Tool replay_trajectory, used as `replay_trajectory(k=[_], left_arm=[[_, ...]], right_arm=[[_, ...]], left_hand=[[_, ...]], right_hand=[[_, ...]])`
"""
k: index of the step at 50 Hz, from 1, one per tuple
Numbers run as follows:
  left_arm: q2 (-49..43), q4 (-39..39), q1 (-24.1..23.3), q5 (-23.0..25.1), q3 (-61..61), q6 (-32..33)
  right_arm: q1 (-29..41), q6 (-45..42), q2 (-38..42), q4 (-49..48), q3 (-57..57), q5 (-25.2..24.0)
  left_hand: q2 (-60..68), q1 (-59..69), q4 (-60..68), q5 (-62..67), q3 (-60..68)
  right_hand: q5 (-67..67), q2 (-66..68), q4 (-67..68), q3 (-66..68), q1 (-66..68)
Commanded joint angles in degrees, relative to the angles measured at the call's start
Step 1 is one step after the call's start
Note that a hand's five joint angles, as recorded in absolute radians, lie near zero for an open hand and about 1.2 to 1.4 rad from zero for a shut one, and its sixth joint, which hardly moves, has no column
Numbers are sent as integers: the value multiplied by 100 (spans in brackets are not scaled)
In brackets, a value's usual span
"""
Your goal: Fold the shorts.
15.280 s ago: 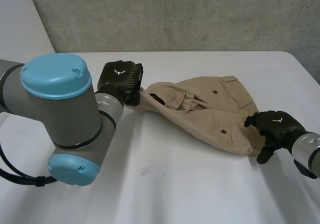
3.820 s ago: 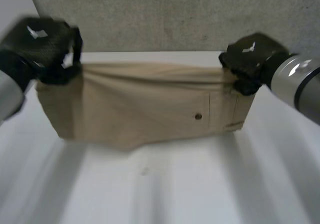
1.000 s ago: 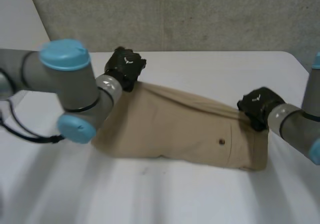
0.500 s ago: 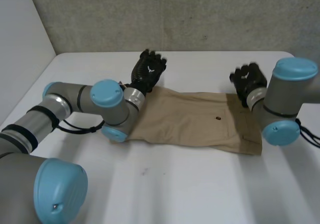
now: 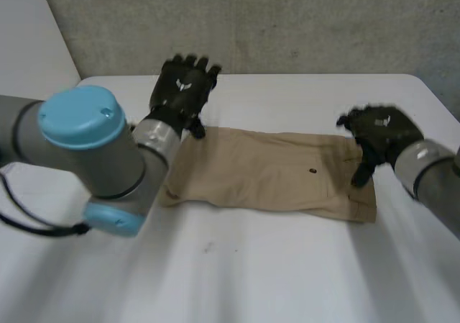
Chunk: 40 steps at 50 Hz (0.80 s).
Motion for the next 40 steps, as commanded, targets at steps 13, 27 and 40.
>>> replay_trajectory(k=[13,27,40], left_arm=[[1044,-1804,693,70,-1609,-1644],[1642,-1566,701,62,-2075,-1652],[2380,-1558,912,70,-2559,-1652]], right_arm=[[-561,-32,820,-1301,1225,-388],[-1246,-199,601,-1222,953,-423],[-660,-1571,583,325,-970,-396]], left_hand=[[-136,-106,-162,-250,-195],[-140,-111,-167,-255,-199],[-140,-111,-167,-255,-199]], right_hand=[[2779,2919,2875,2972,3045],[6577,6716,6672,6769,6842],[6577,6716,6672,6769,6842]])
